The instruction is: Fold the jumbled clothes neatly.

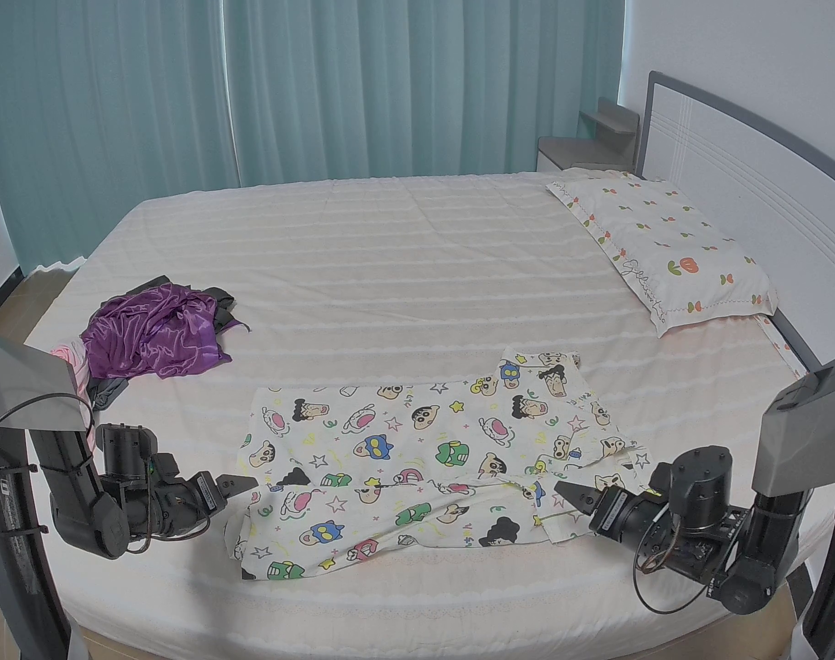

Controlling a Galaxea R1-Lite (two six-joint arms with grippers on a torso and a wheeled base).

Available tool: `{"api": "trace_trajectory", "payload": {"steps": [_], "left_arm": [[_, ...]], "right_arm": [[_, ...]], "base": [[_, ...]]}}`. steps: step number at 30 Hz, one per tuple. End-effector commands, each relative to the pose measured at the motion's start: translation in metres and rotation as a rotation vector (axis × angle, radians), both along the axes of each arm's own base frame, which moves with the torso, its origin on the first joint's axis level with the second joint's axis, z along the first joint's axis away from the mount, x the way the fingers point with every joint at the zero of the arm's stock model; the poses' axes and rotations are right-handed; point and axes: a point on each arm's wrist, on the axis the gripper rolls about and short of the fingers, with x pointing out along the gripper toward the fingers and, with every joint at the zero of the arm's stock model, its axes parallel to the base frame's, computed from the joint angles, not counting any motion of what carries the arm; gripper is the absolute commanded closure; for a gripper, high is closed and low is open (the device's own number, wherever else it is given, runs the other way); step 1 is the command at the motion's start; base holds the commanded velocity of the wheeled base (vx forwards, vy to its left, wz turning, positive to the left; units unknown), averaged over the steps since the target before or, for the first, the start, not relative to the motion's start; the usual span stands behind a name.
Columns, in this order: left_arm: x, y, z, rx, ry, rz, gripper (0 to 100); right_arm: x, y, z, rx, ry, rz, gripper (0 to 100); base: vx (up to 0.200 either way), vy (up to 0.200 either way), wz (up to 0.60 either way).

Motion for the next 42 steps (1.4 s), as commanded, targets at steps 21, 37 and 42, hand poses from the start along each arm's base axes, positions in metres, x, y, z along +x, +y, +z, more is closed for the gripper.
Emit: {"api": "trace_trajectory", "payload": {"steps": [21, 37, 42], "left_arm": [[0.000, 0.000, -0.001, 0.002, -0.005, 0.003, 0], [0.000, 0.000, -0.001, 0.003, -0.004, 0.002, 0], [0.000, 0.000, -0.002, 0.008, -0.004, 0.000, 0]], "right_arm": [[0.018, -0.020, 0.007, 0.007, 0.070, -0.059, 0], [-0.002, -0.001, -0.044, -0.080, 0.231, 0.006, 0], [-0.001, 0.004, -0.047, -0.108, 0.220, 0.014, 0]], "base": [[0.000, 0.000, 0.00], [0.000, 0.000, 0.00], [0.000, 0.000, 0.00]]}}
